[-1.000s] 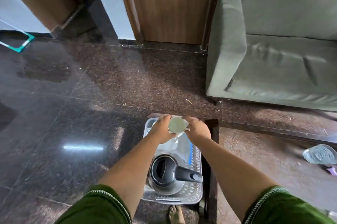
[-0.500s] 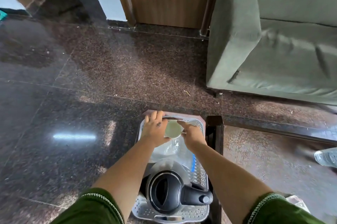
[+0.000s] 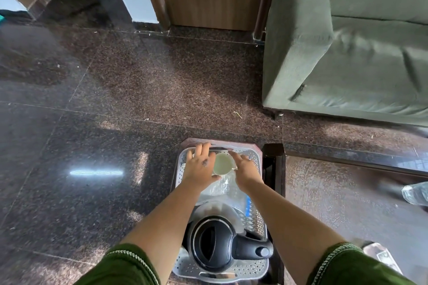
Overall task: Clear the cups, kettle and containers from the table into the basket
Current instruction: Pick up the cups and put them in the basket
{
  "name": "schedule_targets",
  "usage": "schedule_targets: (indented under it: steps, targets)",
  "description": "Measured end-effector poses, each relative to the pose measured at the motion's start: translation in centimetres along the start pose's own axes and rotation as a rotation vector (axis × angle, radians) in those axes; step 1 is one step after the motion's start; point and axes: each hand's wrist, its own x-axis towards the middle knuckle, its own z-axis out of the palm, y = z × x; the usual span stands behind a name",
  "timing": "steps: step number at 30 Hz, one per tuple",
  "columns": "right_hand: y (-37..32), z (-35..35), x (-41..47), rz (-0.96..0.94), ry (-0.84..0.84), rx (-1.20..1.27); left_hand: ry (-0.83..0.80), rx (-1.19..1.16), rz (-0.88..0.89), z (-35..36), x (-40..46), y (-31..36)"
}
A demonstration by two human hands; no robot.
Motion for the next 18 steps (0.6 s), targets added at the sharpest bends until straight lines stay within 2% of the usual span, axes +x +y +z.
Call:
schedule_targets:
  steps: [5, 10, 14, 18]
  targets:
    - [-0.1, -1.1, -1.3, 0.030, 0.037, 0.018, -0.072, 0.015, 0.001, -1.1, -0.5, 0.5]
    - [0.8, -3.3, -4.4, 0.006, 0.231, 0.083, -0.092, -0.081, -0.051, -4.2, 0.0, 2.3]
    - [3.4, -5.8, -7.9, 0.065, 0.390, 0.144, -0.136, -0.130, -0.031, -7.3, 1.2, 7.0]
    - [7.6, -8.5, -11.2, 0.136, 0.474, 0.191, -0.188, -0.118, 0.090, -9.4, 1.3, 13.9]
